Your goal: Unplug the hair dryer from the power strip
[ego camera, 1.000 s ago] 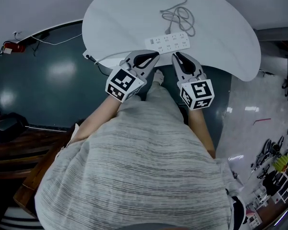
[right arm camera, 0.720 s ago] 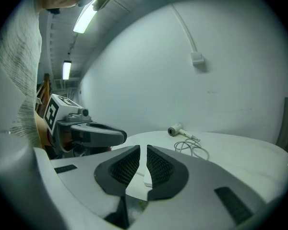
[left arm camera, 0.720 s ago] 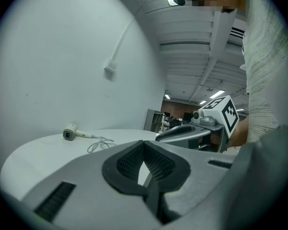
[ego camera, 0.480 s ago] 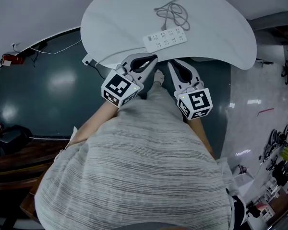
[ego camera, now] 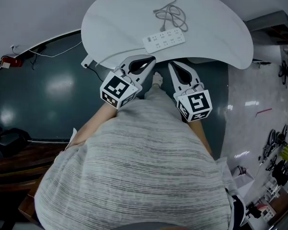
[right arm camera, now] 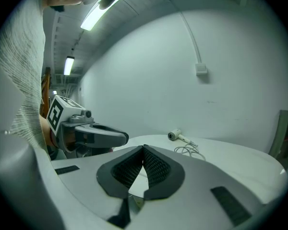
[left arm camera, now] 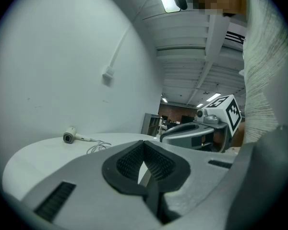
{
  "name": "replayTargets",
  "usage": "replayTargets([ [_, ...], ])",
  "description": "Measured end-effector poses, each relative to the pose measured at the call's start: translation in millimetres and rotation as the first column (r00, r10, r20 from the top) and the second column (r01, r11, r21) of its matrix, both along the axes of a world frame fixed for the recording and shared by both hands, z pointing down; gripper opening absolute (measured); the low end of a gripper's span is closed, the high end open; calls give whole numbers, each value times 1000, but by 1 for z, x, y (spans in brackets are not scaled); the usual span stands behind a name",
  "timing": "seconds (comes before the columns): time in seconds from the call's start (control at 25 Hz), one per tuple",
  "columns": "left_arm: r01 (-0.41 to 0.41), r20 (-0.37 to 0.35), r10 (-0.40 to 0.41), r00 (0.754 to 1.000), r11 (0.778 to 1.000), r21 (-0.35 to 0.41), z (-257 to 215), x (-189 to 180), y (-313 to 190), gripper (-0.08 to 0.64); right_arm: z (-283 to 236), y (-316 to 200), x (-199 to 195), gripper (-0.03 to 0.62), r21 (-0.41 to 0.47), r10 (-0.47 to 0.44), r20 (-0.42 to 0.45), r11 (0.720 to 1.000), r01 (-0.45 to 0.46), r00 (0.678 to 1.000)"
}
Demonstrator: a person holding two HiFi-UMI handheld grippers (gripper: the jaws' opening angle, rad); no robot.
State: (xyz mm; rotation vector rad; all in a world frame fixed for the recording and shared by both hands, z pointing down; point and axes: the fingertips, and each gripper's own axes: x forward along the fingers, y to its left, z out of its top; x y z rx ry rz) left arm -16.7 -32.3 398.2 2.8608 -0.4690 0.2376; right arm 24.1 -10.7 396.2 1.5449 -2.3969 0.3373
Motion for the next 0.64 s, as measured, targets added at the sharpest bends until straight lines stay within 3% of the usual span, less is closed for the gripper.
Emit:
replayTargets([
  [0.64,12,-4,-12,1000,1000,-18,6,4,-17,6,7,-16,4,26,-39,-17,-19,999,16,1000],
])
